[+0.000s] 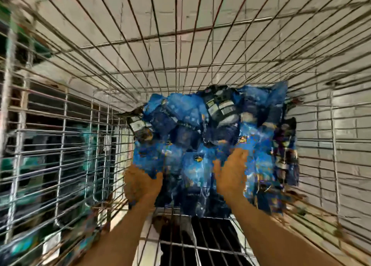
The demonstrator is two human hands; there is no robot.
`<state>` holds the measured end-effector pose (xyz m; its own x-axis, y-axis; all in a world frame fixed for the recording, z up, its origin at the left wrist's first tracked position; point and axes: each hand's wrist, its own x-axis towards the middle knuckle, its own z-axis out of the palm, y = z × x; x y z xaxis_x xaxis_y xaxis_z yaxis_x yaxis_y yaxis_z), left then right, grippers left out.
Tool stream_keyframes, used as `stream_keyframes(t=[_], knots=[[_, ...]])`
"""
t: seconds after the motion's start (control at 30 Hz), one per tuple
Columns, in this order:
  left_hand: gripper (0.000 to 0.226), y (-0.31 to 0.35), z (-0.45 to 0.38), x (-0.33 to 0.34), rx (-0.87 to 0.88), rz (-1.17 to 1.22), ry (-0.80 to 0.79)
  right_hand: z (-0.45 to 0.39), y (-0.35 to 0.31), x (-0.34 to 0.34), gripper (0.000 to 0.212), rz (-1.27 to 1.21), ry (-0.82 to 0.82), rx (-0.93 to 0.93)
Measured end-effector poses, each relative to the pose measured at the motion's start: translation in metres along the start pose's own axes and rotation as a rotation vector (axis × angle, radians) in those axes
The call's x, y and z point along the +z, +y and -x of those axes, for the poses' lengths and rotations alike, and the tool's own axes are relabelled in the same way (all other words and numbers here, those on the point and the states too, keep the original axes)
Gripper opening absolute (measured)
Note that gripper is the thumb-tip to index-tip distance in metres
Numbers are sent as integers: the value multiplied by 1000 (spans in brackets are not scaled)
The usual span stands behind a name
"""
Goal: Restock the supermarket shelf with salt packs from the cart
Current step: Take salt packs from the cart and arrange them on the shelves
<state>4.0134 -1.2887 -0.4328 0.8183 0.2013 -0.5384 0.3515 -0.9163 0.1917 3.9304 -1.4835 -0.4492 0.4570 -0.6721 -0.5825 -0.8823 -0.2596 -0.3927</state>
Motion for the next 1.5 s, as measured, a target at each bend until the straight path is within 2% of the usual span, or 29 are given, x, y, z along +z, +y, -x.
stream_keyframes(t=[0.07, 0.13, 0.2, 0.3, 0.37, 0.43, 0.57, 0.7, 0.77, 0.93, 1.03, 1.13, 1.23, 1.3, 1.4, 1.5], knots=[[55, -18, -3, -2, 48, -18, -32, 22, 8, 16, 48, 196, -254, -92], [73, -30, -9, 1, 81, -51, -143, 36, 11, 32, 57, 323, -369, -35], [89, -38, -20, 6, 58, -32, -215, 50, 3, 46, 73, 255, -351, 137], [103, -45, -29, 10, 37, -74, -192, 70, -13, 67, 96, 158, -322, 350], [105, -45, -29, 10, 32, -80, -175, 76, -16, 75, 105, 134, -257, 455], [105, -45, -28, 10, 44, -52, -198, 77, -15, 77, 106, 127, -208, 507], [107, -49, -15, 18, -18, 68, -228, 78, -4, 80, 93, 176, -213, 550], [96, -54, -8, 23, -20, 139, -268, 84, 3, 88, 88, 210, -210, 479], [91, -55, -7, 22, 10, 103, -271, 88, 6, 92, 83, 139, -205, 426], [68, -58, -2, 19, -30, 209, -262, 85, 5, 89, 75, -485, -254, 511], [61, -55, 0, 9, -49, 291, -342, 81, 5, 75, 49, -751, -352, 488], [41, -43, 6, -12, -64, 382, -403, 84, 3, 46, 44, -757, -417, 368], [35, -23, 17, -49, -64, 480, -394, 87, -10, 4, 43, -700, -469, 313], [41, -7, 28, -80, -46, 484, -387, 91, -22, -28, 48, -635, -467, 237], [61, 20, 50, -132, -55, 497, -345, 102, -46, -82, 40, -595, -421, 91], [32, 43, 77, -188, 19, 642, -226, 126, -74, -140, 37, -583, -384, -40]])
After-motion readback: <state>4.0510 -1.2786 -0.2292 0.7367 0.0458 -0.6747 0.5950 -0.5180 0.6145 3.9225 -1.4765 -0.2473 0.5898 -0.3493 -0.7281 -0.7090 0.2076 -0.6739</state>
